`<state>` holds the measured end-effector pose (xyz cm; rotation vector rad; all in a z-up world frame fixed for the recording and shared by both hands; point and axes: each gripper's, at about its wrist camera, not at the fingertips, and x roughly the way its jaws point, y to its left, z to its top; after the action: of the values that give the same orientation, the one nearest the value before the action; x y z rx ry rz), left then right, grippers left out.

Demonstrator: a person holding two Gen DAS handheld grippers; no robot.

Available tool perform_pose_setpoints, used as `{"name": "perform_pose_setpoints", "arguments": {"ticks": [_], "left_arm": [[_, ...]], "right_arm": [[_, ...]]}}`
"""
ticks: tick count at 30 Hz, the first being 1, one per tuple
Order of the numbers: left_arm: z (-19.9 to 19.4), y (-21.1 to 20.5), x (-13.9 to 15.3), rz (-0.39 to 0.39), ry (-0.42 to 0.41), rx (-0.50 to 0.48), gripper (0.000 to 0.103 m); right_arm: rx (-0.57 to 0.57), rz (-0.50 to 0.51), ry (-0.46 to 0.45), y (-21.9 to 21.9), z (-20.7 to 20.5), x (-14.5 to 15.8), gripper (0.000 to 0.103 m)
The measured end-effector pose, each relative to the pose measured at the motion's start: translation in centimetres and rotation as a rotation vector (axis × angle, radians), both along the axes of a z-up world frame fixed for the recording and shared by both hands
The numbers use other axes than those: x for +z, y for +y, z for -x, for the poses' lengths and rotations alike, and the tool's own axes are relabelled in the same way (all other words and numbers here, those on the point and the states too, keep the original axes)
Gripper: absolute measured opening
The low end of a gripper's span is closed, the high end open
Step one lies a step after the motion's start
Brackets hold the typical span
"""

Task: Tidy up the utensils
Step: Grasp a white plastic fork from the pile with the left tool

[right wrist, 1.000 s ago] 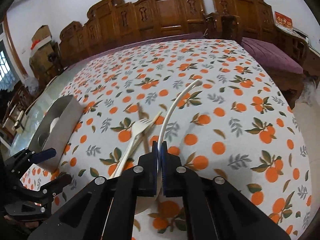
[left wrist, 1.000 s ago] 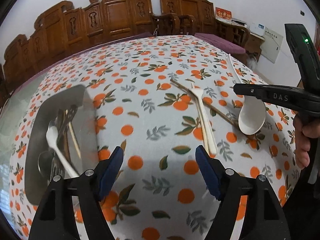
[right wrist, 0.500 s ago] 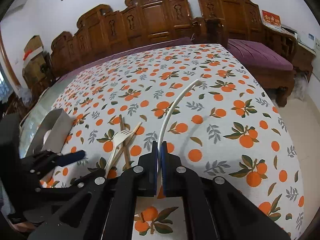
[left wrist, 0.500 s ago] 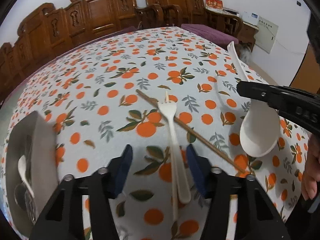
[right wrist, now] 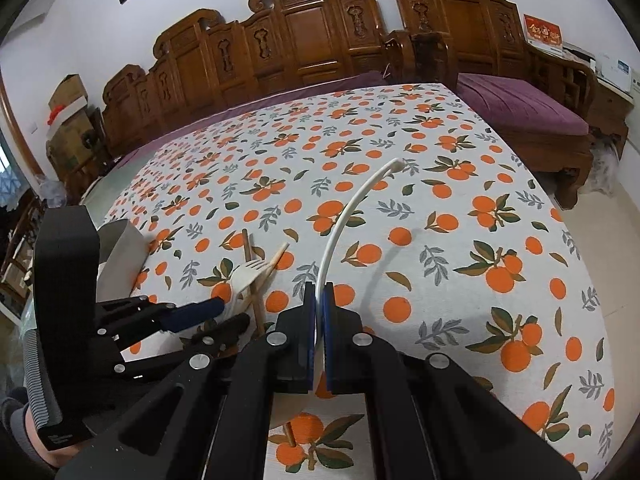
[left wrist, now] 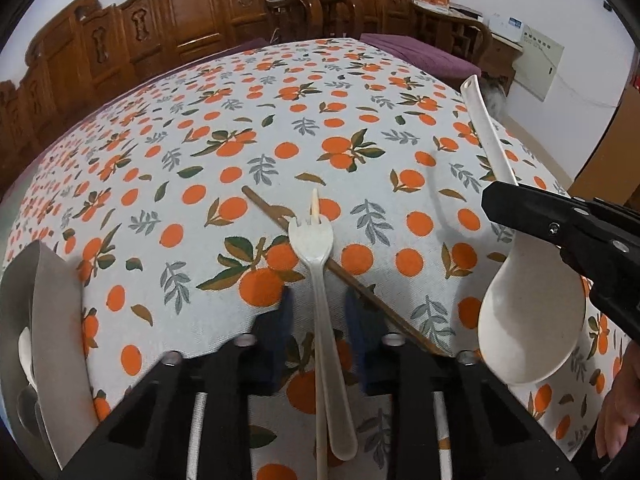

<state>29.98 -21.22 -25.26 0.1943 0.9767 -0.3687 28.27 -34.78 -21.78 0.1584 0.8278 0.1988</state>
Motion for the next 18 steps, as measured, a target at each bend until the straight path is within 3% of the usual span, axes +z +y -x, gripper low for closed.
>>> {"name": "perform_pose_setpoints", "arguments": {"ticks": [1, 11, 18], "left_arm": [[0.1, 0.2, 0.0, 0.012, 0.003, -0.002, 0.006], [2.2, 2.5, 3.1, 0.067, -0.046, -0.011, 0.006], [3.4, 4.8, 5.1, 0.063, -0.078, 0.004, 0.006]], "right_arm": [[0.005, -0.002, -0.001, 0.1, 0.0, 0.0, 0.004], [0.065, 0.015, -0.004, 2.4, 0.1, 0.2, 0.004], [0.103, 0.028, -0.009, 4.0, 0.7, 0.3, 0.004]]}}
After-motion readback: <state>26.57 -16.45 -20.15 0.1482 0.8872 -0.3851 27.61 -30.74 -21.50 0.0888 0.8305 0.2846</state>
